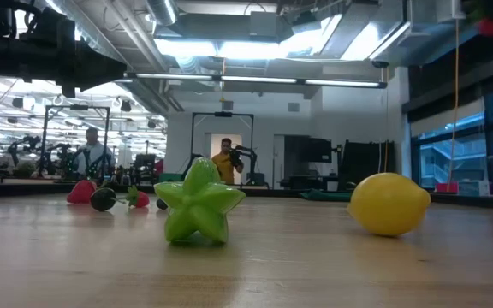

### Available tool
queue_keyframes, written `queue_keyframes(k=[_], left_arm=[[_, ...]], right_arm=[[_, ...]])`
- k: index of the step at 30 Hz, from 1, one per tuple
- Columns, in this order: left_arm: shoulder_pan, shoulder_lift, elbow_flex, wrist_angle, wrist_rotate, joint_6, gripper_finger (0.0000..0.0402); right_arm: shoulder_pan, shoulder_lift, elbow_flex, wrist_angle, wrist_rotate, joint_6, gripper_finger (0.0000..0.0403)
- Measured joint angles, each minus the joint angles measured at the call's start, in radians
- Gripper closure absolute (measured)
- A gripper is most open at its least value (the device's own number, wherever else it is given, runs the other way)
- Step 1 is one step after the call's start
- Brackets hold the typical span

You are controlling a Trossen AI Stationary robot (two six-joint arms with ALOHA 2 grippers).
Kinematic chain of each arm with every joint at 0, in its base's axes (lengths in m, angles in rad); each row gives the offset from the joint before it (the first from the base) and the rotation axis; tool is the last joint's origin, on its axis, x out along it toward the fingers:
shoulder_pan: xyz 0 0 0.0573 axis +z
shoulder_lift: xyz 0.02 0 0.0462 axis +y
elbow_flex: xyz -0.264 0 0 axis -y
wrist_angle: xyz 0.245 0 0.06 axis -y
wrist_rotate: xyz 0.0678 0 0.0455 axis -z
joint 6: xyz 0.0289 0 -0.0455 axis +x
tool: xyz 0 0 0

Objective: Pick and placing Produce into tupperware
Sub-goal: Put the right red strawberry into the transparent bin

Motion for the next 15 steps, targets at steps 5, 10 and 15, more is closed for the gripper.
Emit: queue_keyframes(k=[5,10,15], left_arm=[[0.0,0.0,0.0,0.0,0.0,0.0,0.0262],[0.0,0.0,0.0,0.0,0.0,-0.001,0.0262],[0.0,0.0,0.0,0.0,0.0,-0.002,0.0262]], right_arm=[[0.146,0.0,-0.046,0.029,0.024,0.242,0.0241],[0.268,0.0,-0.167,0.118,0.026,0.408,0.024],[0.356,0.001,-0.335,0.345,0.027,0.563,0.0239]])
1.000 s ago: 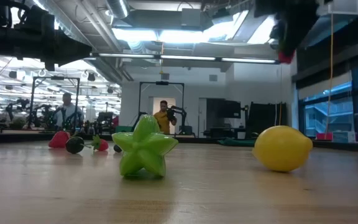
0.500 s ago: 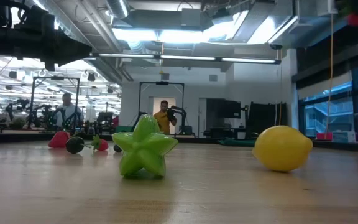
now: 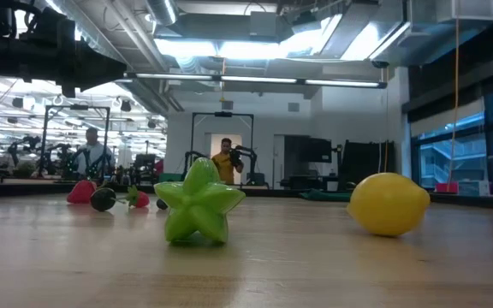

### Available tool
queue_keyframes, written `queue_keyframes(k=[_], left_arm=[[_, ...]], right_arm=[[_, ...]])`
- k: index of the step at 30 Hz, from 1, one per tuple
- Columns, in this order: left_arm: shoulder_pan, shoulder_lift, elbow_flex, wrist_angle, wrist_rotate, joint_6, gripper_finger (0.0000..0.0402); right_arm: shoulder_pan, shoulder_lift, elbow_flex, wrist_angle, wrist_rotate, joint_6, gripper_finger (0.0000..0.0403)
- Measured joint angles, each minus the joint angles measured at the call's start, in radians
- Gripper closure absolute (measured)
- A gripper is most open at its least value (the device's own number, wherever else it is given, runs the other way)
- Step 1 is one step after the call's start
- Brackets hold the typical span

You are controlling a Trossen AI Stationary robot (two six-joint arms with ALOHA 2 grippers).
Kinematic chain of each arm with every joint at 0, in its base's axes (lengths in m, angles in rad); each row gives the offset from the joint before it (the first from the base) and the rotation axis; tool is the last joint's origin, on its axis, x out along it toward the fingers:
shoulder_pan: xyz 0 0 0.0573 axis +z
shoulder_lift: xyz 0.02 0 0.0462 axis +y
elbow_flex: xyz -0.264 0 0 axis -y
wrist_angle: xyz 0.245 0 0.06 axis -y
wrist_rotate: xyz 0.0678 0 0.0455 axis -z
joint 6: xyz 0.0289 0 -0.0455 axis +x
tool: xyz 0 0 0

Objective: Pick and placing Produce into tupperware
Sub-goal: Put the right red strawberry into the transparent bin

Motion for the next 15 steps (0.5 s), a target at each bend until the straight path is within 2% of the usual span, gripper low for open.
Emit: queue_keyframes(k=[6,15], left_arm=[[0.0,0.0,0.0,0.0,0.0,0.0,0.0262],[0.0,0.0,0.0,-0.003,0.0,-0.002,0.0262]], right_arm=[[0.062,0.0,-0.172,0.234,0.0,0.144,0.0238],[0.103,0.0,-0.264,0.263,0.001,0.172,0.0238]])
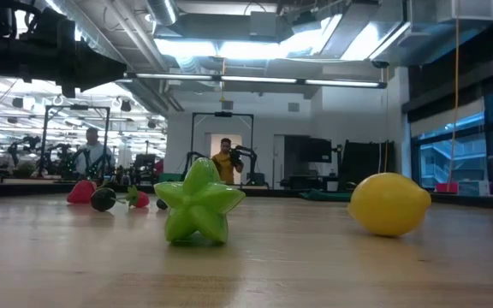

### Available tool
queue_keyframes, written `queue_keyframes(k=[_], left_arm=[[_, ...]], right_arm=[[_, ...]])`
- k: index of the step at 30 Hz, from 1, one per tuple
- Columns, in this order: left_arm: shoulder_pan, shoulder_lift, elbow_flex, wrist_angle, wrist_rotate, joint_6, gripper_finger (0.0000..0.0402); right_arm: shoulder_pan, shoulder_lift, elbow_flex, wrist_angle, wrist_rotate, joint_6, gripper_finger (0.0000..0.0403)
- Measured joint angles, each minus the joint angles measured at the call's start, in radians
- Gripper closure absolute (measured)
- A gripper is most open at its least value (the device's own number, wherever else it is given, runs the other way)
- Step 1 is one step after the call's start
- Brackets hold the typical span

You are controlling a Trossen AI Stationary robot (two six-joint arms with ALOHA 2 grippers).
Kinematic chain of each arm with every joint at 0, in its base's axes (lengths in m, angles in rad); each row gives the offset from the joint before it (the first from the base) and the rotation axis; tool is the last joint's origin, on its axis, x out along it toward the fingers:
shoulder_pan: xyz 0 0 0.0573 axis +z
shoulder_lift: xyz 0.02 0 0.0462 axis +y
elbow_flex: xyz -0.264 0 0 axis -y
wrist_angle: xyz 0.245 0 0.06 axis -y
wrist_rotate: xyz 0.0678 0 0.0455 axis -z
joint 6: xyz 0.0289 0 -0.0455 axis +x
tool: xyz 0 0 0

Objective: Pick and placing Produce into tupperware
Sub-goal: Put the right red strawberry into the transparent bin, then put the yellow lemon into the transparent bin

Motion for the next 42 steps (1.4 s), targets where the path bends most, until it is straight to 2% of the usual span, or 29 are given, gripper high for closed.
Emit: queue_keyframes(k=[15,28,34,37,42], left_arm=[[0.0,0.0,0.0,0.0,0.0,0.0,0.0262],[0.0,0.0,0.0,0.0,0.0,-0.025,0.0262],[0.0,0.0,0.0,0.0,0.0,-0.026,0.0262],[0.0,0.0,0.0,0.0,0.0,-0.026,0.0262],[0.0,0.0,0.0,0.0,0.0,-0.026,0.0262]], right_arm=[[0.006,0.0,-0.005,0.003,0.0,0.001,0.0236],[0.006,0.0,-0.005,0.038,-0.003,0.0,0.0188],[0.005,-0.001,0.001,0.143,-0.124,-0.028,0.0185],[0.005,-0.001,0.042,0.142,-0.134,-0.036,0.0185],[0.005,-0.003,0.15,-0.018,-0.089,-0.067,0.0185]])
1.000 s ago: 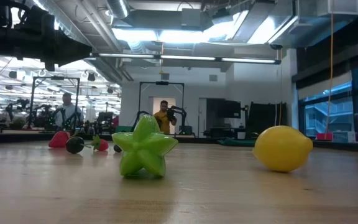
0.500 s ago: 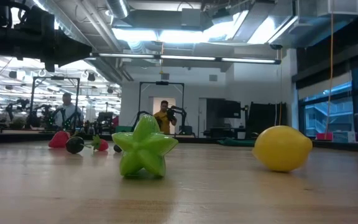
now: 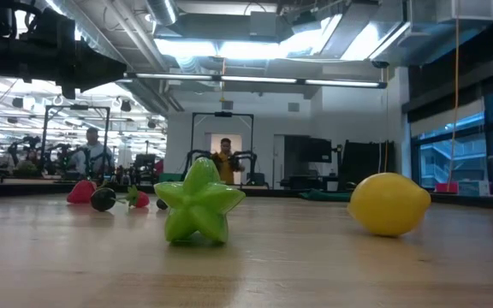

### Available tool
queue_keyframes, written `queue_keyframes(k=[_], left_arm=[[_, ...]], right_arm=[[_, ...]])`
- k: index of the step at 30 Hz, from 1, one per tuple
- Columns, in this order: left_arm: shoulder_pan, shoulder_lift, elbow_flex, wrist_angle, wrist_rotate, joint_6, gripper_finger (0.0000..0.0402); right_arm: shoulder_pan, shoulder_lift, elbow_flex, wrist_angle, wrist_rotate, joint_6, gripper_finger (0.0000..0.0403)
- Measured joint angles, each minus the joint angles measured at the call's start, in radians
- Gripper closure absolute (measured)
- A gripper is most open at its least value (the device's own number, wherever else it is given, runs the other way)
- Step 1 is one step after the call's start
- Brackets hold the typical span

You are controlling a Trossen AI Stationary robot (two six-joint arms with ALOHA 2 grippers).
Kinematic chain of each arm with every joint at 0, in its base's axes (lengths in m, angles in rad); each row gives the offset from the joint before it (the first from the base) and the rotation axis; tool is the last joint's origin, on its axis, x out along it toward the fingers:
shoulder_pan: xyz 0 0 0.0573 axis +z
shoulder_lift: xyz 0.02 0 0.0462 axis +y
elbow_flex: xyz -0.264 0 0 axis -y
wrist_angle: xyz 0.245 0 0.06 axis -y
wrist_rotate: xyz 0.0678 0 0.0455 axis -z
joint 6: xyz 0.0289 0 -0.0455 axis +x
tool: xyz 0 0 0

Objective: Pick and placing Produce into tupperware
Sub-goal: Put the yellow lemon into the transparent bin

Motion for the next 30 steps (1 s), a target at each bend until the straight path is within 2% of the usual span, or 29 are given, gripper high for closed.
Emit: queue_keyframes(k=[4,11,18,25,30], left_arm=[[0.0,0.0,0.0,0.0,0.0,0.0,0.0262],[0.0,0.0,0.0,0.0,0.0,0.0,0.0262],[0.0,0.0,0.0,0.001,0.0,0.0,0.0262],[0.0,0.0,0.0,0.001,0.0,0.0,0.0262],[0.0,0.0,0.0,0.001,0.0,0.0,0.0262]], right_arm=[[-0.011,0.0,0.116,-0.154,0.049,-0.022,0.0185],[-0.088,0.0,0.341,-0.277,0.211,-0.213,0.0185],[-0.22,-0.001,0.471,-0.267,0.275,-0.496,0.0185],[-0.38,-0.001,0.486,-0.178,0.277,-0.788,0.0184],[-0.475,0.018,0.484,-0.089,0.275,-1.013,0.0145]])
